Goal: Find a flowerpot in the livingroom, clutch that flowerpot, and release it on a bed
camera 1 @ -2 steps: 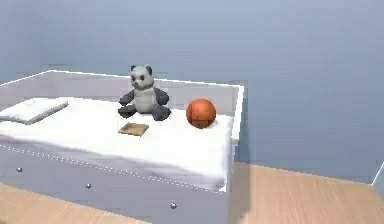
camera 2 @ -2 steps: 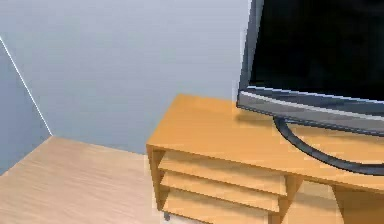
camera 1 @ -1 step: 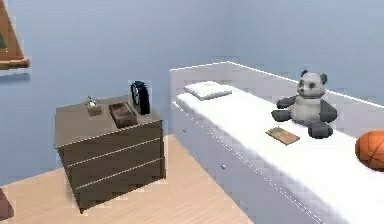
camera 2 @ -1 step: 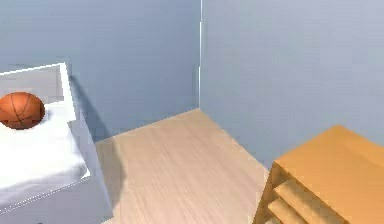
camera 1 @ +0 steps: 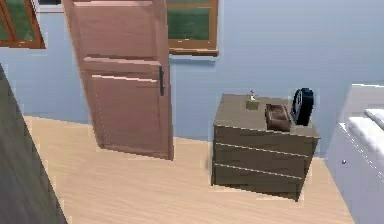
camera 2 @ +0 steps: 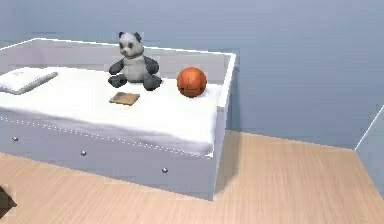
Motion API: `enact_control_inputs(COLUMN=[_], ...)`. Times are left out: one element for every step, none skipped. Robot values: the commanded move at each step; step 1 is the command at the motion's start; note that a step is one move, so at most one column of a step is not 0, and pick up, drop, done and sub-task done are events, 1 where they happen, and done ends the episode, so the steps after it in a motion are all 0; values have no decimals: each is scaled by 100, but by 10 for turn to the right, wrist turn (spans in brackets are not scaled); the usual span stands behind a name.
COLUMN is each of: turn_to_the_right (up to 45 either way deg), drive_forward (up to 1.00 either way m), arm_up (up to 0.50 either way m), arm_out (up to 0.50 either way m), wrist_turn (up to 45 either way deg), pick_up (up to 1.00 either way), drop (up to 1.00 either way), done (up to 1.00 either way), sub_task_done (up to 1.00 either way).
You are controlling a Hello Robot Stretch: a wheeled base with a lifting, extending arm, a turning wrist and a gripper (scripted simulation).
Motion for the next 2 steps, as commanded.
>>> enact_control_inputs(turn_to_the_right=[-150, 0], drive_forward=[0, 100], arm_up=[0, 0], arm_out=[0, 0], wrist_turn=[0, 0], pick_up=[0, 0], drop=[0, 0], done=[0, 0], sub_task_done=[0, 0])
